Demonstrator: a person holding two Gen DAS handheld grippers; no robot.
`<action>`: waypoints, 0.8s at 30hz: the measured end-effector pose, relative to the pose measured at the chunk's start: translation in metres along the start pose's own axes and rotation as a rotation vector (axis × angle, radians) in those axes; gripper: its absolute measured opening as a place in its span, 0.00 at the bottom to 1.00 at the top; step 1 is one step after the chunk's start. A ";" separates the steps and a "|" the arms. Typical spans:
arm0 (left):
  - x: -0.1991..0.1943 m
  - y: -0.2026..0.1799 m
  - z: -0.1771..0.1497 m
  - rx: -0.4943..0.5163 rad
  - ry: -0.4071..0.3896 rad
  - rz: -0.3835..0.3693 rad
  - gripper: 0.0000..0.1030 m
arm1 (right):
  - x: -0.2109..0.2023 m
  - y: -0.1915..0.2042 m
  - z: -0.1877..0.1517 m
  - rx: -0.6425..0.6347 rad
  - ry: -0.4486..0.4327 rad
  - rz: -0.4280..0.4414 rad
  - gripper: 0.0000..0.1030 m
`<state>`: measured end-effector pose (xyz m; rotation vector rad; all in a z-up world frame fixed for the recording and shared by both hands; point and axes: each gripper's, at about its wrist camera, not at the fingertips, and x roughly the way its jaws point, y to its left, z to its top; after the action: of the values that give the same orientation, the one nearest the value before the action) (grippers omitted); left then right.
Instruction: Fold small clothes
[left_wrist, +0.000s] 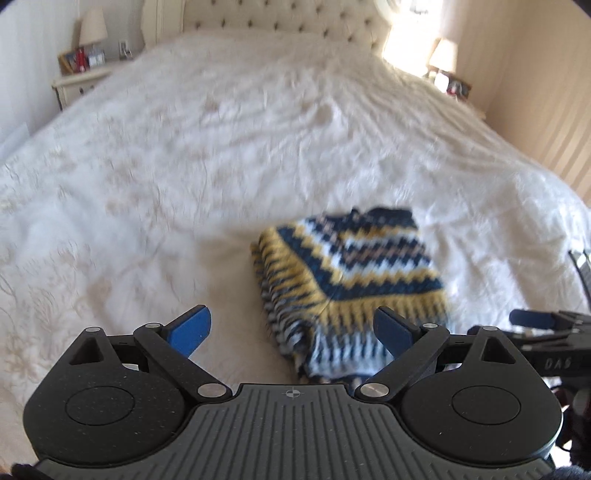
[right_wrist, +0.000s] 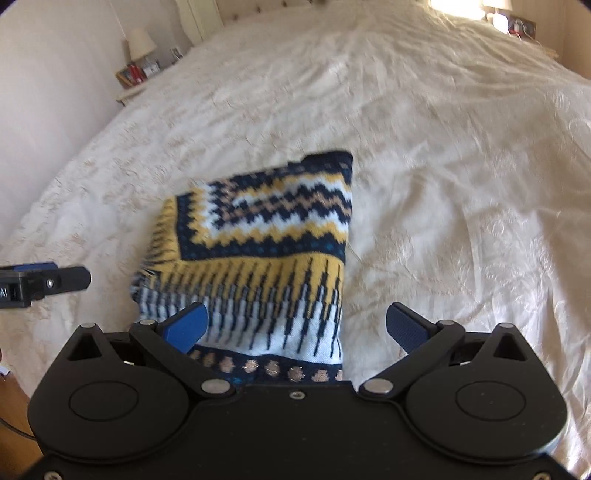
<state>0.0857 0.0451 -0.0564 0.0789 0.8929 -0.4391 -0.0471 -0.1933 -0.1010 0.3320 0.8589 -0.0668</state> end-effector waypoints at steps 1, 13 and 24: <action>-0.008 -0.006 0.004 -0.003 -0.019 0.005 0.93 | -0.008 0.000 0.001 -0.004 -0.023 0.009 0.99; -0.069 -0.056 0.019 -0.032 -0.114 0.267 0.93 | -0.078 0.009 -0.003 -0.076 -0.210 -0.166 0.99; -0.062 -0.063 -0.020 -0.059 0.050 0.246 0.92 | -0.086 -0.003 -0.014 -0.017 -0.017 -0.077 0.99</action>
<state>0.0116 0.0134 -0.0138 0.1443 0.9313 -0.1821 -0.1147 -0.1984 -0.0457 0.2819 0.8547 -0.1332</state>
